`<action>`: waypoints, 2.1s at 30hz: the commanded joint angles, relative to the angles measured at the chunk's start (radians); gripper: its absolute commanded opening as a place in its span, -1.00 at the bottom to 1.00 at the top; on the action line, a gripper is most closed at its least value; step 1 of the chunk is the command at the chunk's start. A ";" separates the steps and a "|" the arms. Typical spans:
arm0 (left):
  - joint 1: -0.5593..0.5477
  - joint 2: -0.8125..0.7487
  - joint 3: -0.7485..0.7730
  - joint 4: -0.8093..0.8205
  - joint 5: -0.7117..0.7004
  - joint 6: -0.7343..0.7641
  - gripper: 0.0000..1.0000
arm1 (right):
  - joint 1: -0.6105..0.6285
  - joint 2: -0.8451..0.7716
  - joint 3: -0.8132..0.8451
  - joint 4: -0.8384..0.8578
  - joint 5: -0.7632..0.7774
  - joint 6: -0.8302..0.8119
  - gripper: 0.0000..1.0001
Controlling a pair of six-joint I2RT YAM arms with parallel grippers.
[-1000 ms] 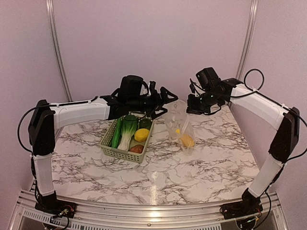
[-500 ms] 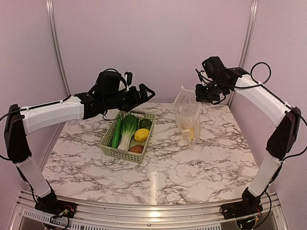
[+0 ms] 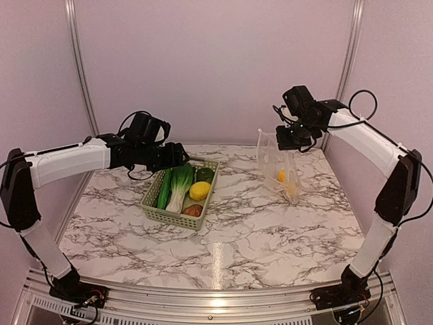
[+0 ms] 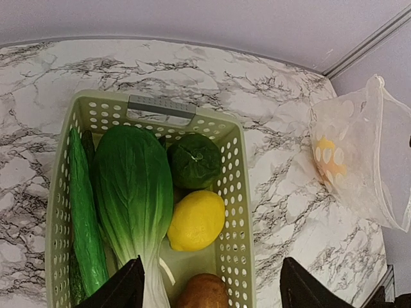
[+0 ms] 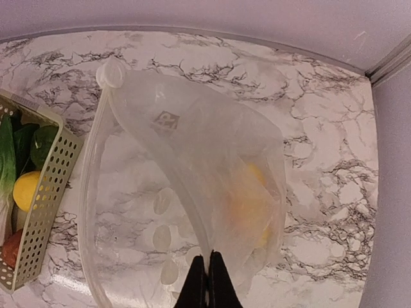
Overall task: Place the food in the zip-top bag and seal the zipper
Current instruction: Pick up the fake vegetable from the bin.
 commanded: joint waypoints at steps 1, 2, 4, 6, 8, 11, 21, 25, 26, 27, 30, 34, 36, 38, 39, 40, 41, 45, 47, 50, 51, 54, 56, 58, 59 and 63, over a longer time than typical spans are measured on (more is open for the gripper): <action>-0.001 0.130 0.150 -0.251 -0.006 0.049 0.46 | 0.042 0.057 -0.044 0.067 -0.084 0.014 -1.00; 0.000 0.164 0.194 -0.292 -0.016 0.058 0.45 | 0.058 0.068 -0.038 0.065 -0.085 0.014 -1.00; 0.000 0.226 0.277 -0.347 -0.035 0.079 0.42 | 0.088 0.092 -0.025 0.064 -0.091 0.003 -1.00; 0.004 0.281 0.338 -0.377 -0.059 0.089 0.40 | 0.116 0.110 -0.010 0.058 -0.094 -0.006 -1.00; 0.011 0.331 0.386 -0.397 -0.077 0.092 0.39 | 0.133 0.127 0.004 0.049 -0.104 -0.012 -1.00; 0.021 0.395 0.450 -0.416 -0.086 0.089 0.37 | 0.147 0.133 0.014 0.040 -0.119 -0.012 -1.00; 0.049 0.606 0.649 -0.471 -0.109 0.114 0.38 | 0.148 0.120 -0.005 0.024 -0.160 -0.015 -1.00; 0.052 0.658 0.687 -0.481 -0.116 0.152 0.36 | 0.149 0.117 -0.005 0.017 -0.164 -0.012 -1.00; 0.053 0.667 0.686 -0.481 -0.120 0.153 0.35 | 0.149 0.116 -0.005 0.016 -0.165 -0.011 -1.00; 0.054 0.674 0.685 -0.482 -0.126 0.155 0.36 | 0.148 0.116 -0.007 0.014 -0.165 -0.010 -1.00; 0.057 0.700 0.695 -0.487 -0.133 0.160 0.33 | 0.149 0.110 -0.015 0.014 -0.168 -0.004 -1.00; 0.058 0.724 0.707 -0.495 -0.119 0.173 0.22 | 0.149 0.099 -0.040 0.022 -0.175 0.012 -1.00; 0.061 0.730 0.704 -0.495 -0.114 0.175 0.20 | 0.149 0.093 -0.054 0.029 -0.181 0.021 -1.00; 0.065 0.741 0.707 -0.493 -0.114 0.183 0.23 | 0.148 0.090 -0.062 0.032 -0.192 0.028 -1.00; 0.067 0.755 0.714 -0.494 -0.107 0.186 0.28 | 0.149 0.092 -0.063 0.032 -0.198 0.031 -1.00; 0.070 0.766 0.720 -0.494 -0.097 0.189 0.31 | 0.149 0.093 -0.062 0.032 -0.200 0.032 -1.00; 0.075 0.774 0.725 -0.495 -0.090 0.190 0.32 | 0.149 0.095 -0.059 0.032 -0.201 0.032 -1.00; 0.078 0.784 0.725 -0.503 -0.092 0.207 0.16 | 0.149 0.095 -0.041 0.023 -0.201 0.025 -1.00; 0.078 0.773 0.725 -0.509 -0.090 0.212 -0.13 | 0.148 0.096 -0.040 0.022 -0.202 0.024 -1.00; 0.078 0.734 0.722 -0.508 -0.098 0.207 -0.54 | 0.149 0.098 -0.044 0.023 -0.201 0.027 -1.00; 0.078 0.714 0.722 -0.507 -0.102 0.201 -0.63 | 0.149 0.098 -0.044 0.025 -0.201 0.029 -1.00; 0.078 0.646 0.718 -0.492 -0.113 0.191 -0.80 | 0.149 0.097 -0.039 0.029 -0.218 0.038 -1.00; 0.078 0.592 0.708 -0.471 -0.117 0.183 -0.89 | 0.149 0.095 -0.034 0.029 -0.234 0.042 -1.00; 0.078 0.534 0.684 -0.436 -0.117 0.170 -0.95 | 0.148 0.095 -0.023 0.023 -0.233 0.043 -1.00; 0.078 0.489 0.666 -0.400 -0.111 0.164 -0.99 | 0.148 0.095 -0.019 0.019 -0.233 0.043 -1.00; 0.078 0.348 0.558 -0.269 -0.084 0.104 -1.00 | 0.149 0.092 -0.006 0.011 -0.232 0.048 -1.00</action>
